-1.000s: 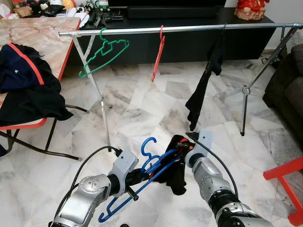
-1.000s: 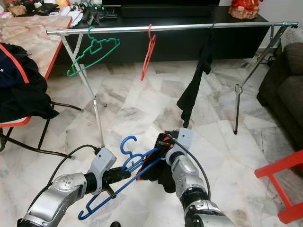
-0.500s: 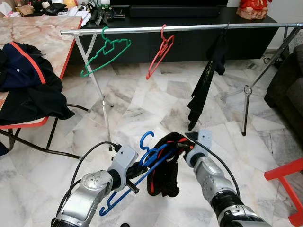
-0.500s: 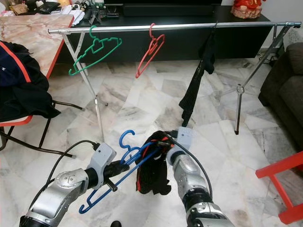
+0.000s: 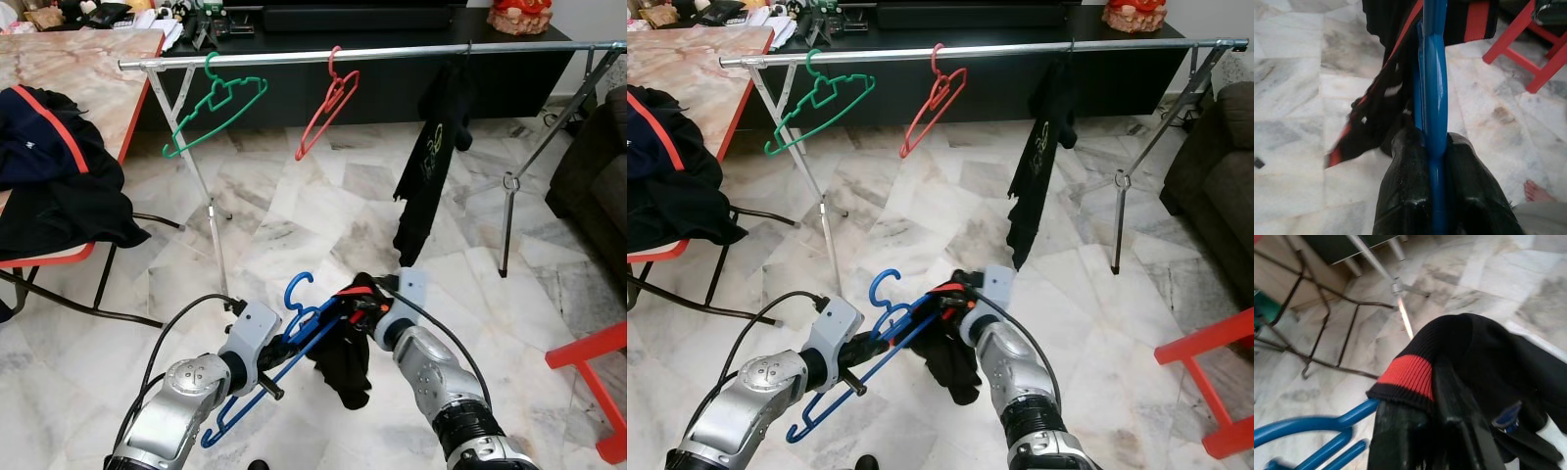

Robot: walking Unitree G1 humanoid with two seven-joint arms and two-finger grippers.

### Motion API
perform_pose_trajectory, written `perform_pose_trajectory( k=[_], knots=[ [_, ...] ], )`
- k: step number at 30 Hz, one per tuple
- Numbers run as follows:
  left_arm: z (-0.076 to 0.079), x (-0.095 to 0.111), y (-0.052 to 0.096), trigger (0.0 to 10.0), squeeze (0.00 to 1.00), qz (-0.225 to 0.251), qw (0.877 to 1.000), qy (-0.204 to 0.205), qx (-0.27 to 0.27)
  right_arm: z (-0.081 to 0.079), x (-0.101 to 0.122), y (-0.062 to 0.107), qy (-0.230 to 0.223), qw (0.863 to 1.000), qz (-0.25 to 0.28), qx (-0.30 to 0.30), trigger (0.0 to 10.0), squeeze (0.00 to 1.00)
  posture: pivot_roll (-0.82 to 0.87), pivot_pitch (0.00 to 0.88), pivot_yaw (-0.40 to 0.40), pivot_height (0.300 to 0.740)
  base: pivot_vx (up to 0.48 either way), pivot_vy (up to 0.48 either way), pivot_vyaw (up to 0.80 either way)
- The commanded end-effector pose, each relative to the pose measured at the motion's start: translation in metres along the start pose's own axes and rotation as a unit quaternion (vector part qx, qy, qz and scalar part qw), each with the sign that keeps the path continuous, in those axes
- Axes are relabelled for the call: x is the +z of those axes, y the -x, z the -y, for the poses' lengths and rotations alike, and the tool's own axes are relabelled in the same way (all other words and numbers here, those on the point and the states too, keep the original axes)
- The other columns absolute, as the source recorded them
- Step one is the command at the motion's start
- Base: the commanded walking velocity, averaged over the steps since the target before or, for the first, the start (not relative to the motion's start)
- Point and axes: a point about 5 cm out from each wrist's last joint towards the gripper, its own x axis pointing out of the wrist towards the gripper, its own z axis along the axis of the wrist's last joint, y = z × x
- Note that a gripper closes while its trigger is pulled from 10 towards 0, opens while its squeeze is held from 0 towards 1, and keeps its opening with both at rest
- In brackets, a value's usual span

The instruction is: Hang hanger

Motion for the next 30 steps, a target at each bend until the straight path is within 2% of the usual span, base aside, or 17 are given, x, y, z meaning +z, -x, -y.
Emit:
perform_pose_trajectory(
  k=[1,5,7,10,12,14,16,18,19,24,25,27,30],
  knots=[
    [0.004,0.004,0.0,10.0,0.0,0.016,1.0,0.004,-0.018,0.0,0.003,0.003,0.015,1.0,0.009,0.01,10.0,0.0,0.06,0.213,-0.017,0.74,0.0,0.0,0.0],
    [0.006,0.006,0.004,10.0,0.0,0.027,0.999,0.021,-0.033,0.002,0.012,0.007,0.048,0.999,0.016,0.018,10.0,0.0,0.05,0.216,-0.019,0.74,0.0,0.0,0.0],
    [0.004,0.007,0.004,10.0,0.0,0.031,0.999,0.025,-0.032,-0.002,0.018,0.01,0.054,0.997,0.025,0.046,10.0,0.0,0.05,0.216,-0.019,0.74,0.0,0.0,0.0],
    [0.008,0.011,0.001,10.0,0.0,0.04,0.998,0.033,-0.044,-0.017,0.024,0.016,0.121,0.984,0.037,0.125,10.0,0.0,0.05,0.217,-0.019,0.74,0.0,0.0,0.0],
    [0.011,0.012,-0.001,10.0,0.0,0.042,0.997,0.033,-0.053,-0.012,0.027,0.017,0.147,0.981,0.042,0.116,10.0,0.0,0.04,0.217,-0.018,0.74,0.0,0.0,0.0],
    [0.012,0.012,-0.001,10.0,0.0,0.042,0.997,0.032,-0.055,-0.008,0.031,0.017,0.147,0.983,0.048,0.102,10.0,0.0,0.04,0.217,-0.019,0.74,0.0,0.0,0.0],
    [0.014,0.011,0.0,10.0,0.0,0.039,0.997,0.033,-0.061,0.01,0.047,0.02,0.15,0.985,0.063,0.052,10.0,0.0,0.04,0.217,-0.019,0.74,0.0,0.0,0.0],
    [0.014,0.01,0.0,10.0,0.0,0.037,0.997,0.034,-0.063,0.012,0.051,0.022,0.155,0.985,0.064,0.048,10.0,0.0,0.04,0.217,-0.02,0.74,0.0,0.0,0.0],
    [0.014,0.01,0.001,10.0,0.0,0.037,0.997,0.034,-0.063,0.007,0.052,0.025,0.169,0.98,0.064,0.081,10.0,0.0,0.04,0.218,-0.021,0.74,0.0,0.0,0.0],
    [0.013,0.01,-0.001,10.0,0.0,0.04,0.997,0.035,-0.056,-0.009,0.048,0.03,0.197,0.966,0.063,0.153,10.0,0.0,0.04,0.218,-0.02,0.74,0.0,0.0,0.0],
    [0.014,0.011,-0.003,10.0,0.0,0.04,0.997,0.033,-0.057,-0.019,0.047,0.032,0.191,0.961,0.071,0.189,10.0,0.0,0.04,0.218,-0.018,0.74,0.0,0.0,0.0],
    [0.016,0.012,-0.005,10.0,0.0,0.042,0.997,0.032,-0.058,-0.027,0.048,0.034,0.184,0.955,0.081,0.218,10.0,0.0,0.04,0.218,-0.018,0.74,0.0,0.0,0.0],
    [0.017,0.015,-0.008,10.0,0.0,0.053,0.997,0.034,-0.05,-0.032,0.047,0.036,0.186,0.951,0.08,0.232,10.0,0.0,0.03,0.216,-0.018,0.74,0.0,0.0,0.0]
  ],
)
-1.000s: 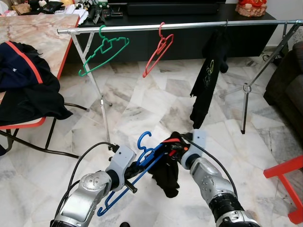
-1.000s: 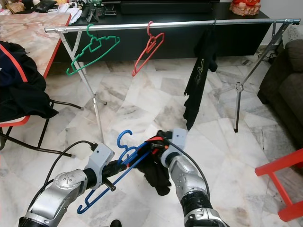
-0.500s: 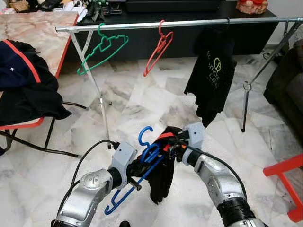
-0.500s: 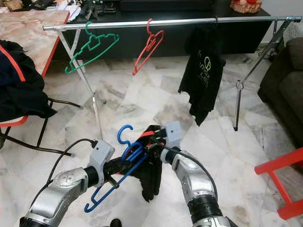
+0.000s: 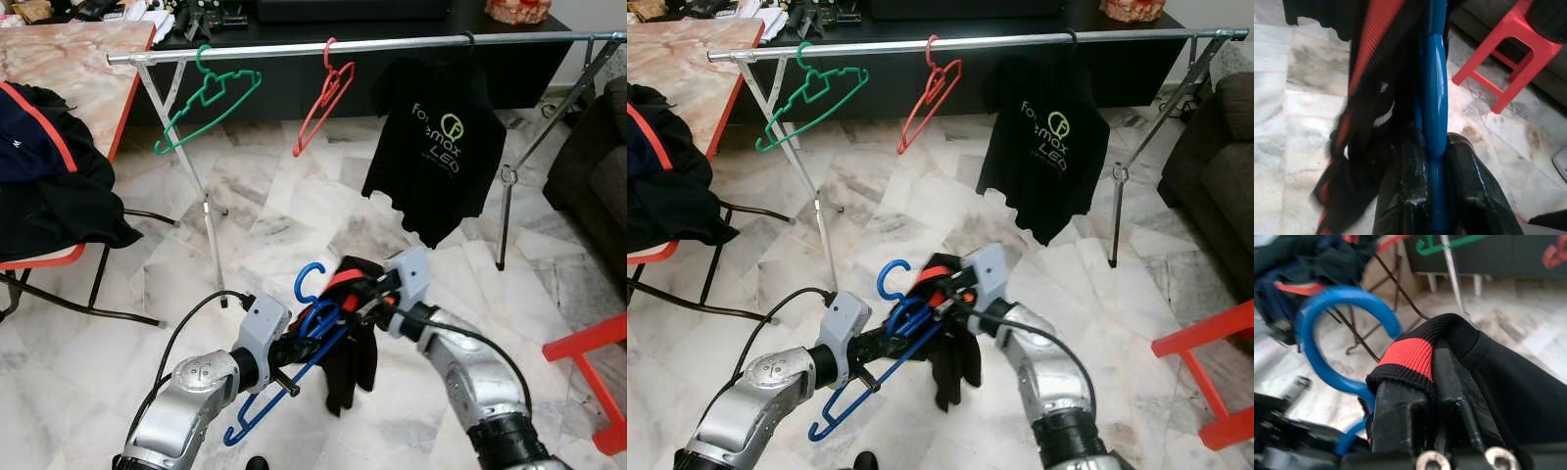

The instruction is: Hang hanger

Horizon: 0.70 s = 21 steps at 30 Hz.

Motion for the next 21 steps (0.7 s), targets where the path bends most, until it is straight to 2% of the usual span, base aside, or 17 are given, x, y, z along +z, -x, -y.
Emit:
perform_pose_trajectory(
  k=[1,6,12,13,18,21],
  knots=[
    [0.001,0.002,-0.003,10.0,0.0,0.01,1.0,-0.003,0.005,-0.004,0.005,-0.001,0.002,1.0,0.012,0.014,10.0,0.0,0.03,0.216,-0.018,0.74,0.0,0.0,0.0],
    [-0.003,0.007,-0.005,10.0,0.0,0.031,0.999,-0.003,0.033,-0.003,-0.002,0.002,-0.009,1.0,0.006,0.002,10.0,0.0,0.03,0.216,-0.021,0.74,0.0,0.0,0.0],
    [-0.005,0.017,-0.005,10.0,0.0,0.07,0.996,0.021,0.047,0.001,-0.008,0.009,-0.046,0.999,0.015,-0.026,10.0,0.0,0.03,0.22,-0.023,0.74,0.0,0.0,0.0],
    [-0.004,0.018,-0.005,10.0,0.0,0.076,0.996,0.023,0.043,0.001,-0.008,0.011,-0.061,0.997,0.028,-0.028,10.0,0.0,0.03,0.22,-0.023,0.74,0.0,0.0,0.0],
    [-0.003,0.02,-0.005,10.0,0.0,0.085,0.995,0.033,0.041,0.002,-0.006,0.016,-0.083,0.994,0.064,-0.029,10.0,0.0,0.03,0.224,-0.023,0.74,0.0,0.0,0.0],
    [-0.002,0.02,-0.006,10.0,0.0,0.087,0.995,0.034,0.038,-0.004,-0.004,0.017,-0.083,0.993,0.08,-0.003,10.0,0.0,0.03,0.226,-0.023,0.74,0.0,0.0,0.0]
  ],
)
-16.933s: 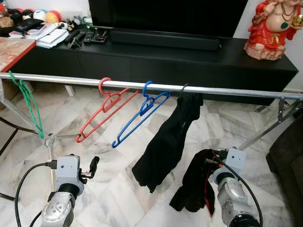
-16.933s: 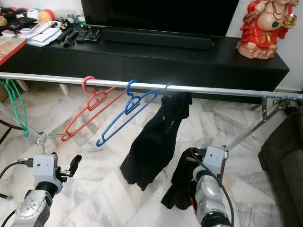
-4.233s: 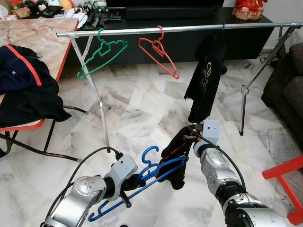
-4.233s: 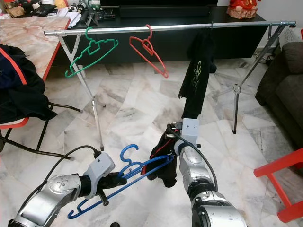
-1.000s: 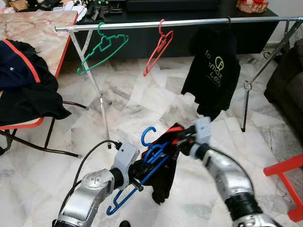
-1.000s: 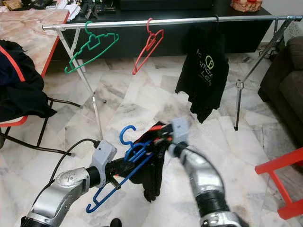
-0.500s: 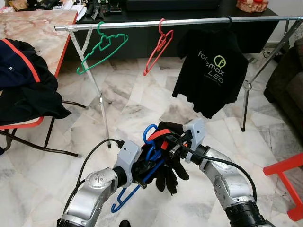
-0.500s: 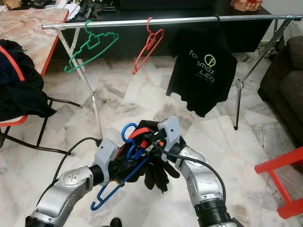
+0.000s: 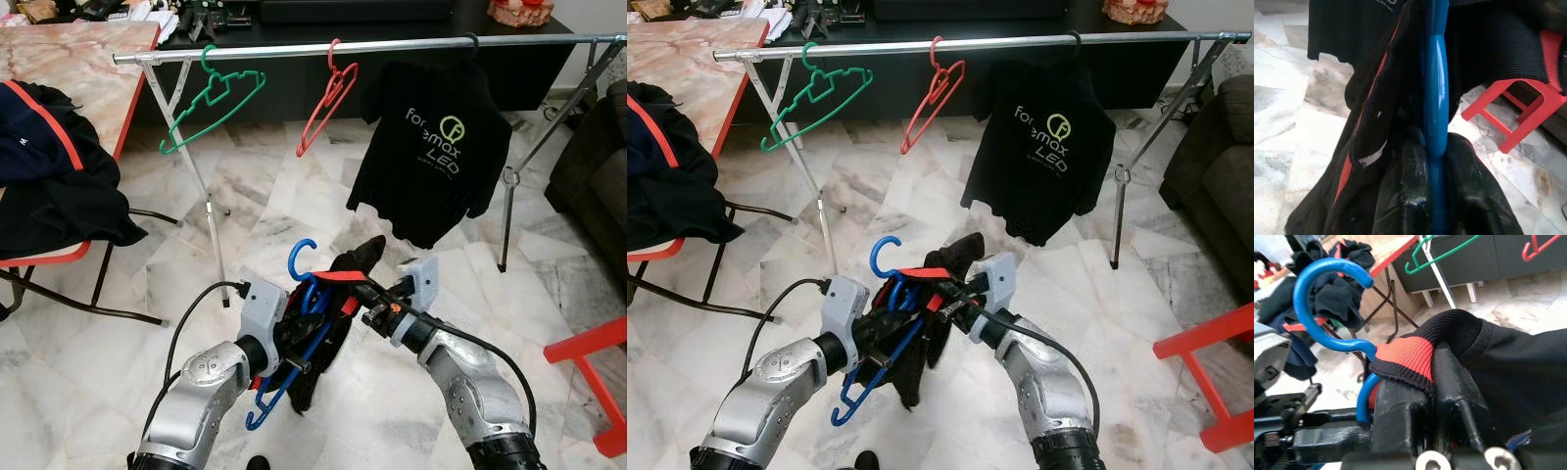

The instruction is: Hang hanger

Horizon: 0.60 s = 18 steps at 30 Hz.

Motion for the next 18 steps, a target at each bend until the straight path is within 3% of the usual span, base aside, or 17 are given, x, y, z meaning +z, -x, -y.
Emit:
perform_pose_trajectory(
  k=[1,7,13,14,15,16,18],
  knots=[
    [0.003,0.008,0.0,10.0,0.0,0.022,1.0,-0.004,-0.008,-0.01,0.008,0.0,0.007,0.999,0.028,0.038,10.0,0.0,0.03,0.226,-0.023,0.74,0.0,0.0,0.0],
    [0.004,0.008,-0.001,10.0,0.0,0.022,1.0,0.0,-0.013,-0.03,0.012,0.003,0.026,0.992,0.034,0.118,10.0,0.0,0.03,0.232,-0.02,0.74,0.0,0.0,0.0],
    [0.007,0.011,-0.002,10.0,0.0,0.026,0.999,0.004,-0.024,-0.023,0.007,0.006,0.051,0.993,-0.002,0.106,10.0,0.0,0.03,0.233,-0.02,0.74,0.0,0.0,0.0],
    [0.007,0.011,-0.002,10.0,0.0,0.027,0.999,0.005,-0.027,-0.023,0.007,0.007,0.053,0.992,-0.007,0.111,10.0,0.25,0.03,0.233,-0.02,0.74,0.0,0.0,0.0],
    [0.008,0.011,-0.002,10.0,0.0,0.028,0.999,0.006,-0.028,-0.023,0.008,0.008,0.057,0.992,-0.011,0.113,10.0,0.82,0.03,0.235,-0.02,0.74,0.0,0.0,0.0],
    [0.008,0.011,-0.002,10.0,0.0,0.029,0.999,0.008,-0.029,-0.023,0.008,0.009,0.057,0.992,-0.011,0.114,10.0,1.0,0.03,0.235,-0.02,0.74,0.0,0.0,0.0],
    [0.008,0.012,-0.001,10.0,0.0,0.034,0.999,0.016,-0.029,-0.022,0.008,0.011,0.062,0.992,-0.015,0.112,10.0,1.0,0.02,0.234,-0.02,0.74,0.0,0.0,0.0]
  ],
)
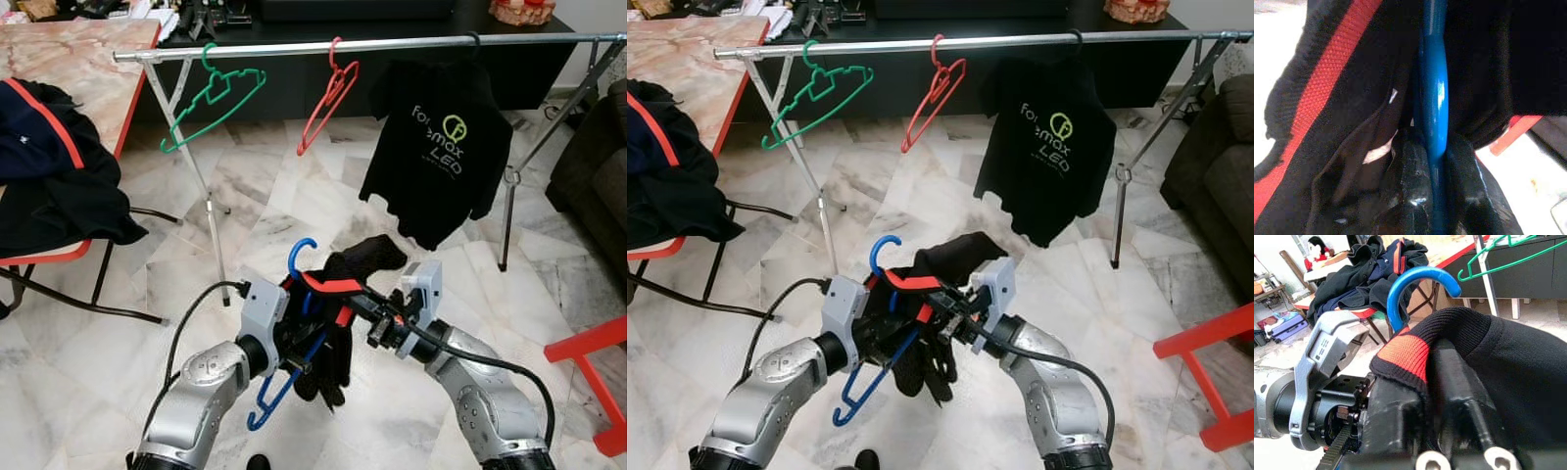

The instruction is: Hang hanger

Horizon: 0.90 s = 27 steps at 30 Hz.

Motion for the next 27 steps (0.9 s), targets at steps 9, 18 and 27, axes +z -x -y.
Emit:
perform_pose_trajectory(
  k=[9,18,27],
  knots=[
    [0.003,0.014,-0.002,10.0,0.0,0.033,0.999,0.006,-0.009,-0.004,-0.007,0.008,0.01,1.0,-0.026,0.008,10.0,1.0,0.02,0.234,-0.025,0.74,0.0,0.0,0.0],
    [0.002,0.017,-0.001,10.0,0.0,0.048,0.999,0.017,-0.005,-0.015,-0.013,0.018,-0.003,0.999,-0.033,0.012,10.0,1.0,0.01,0.234,-0.029,0.74,0.0,0.0,0.0],
    [0.003,0.017,0.0,10.0,0.0,0.055,0.998,0.021,-0.002,-0.031,-0.009,0.041,-0.021,0.999,-0.016,-0.021,10.0,1.0,0.01,0.233,-0.04,0.74,0.0,0.0,0.0]
  ],
)
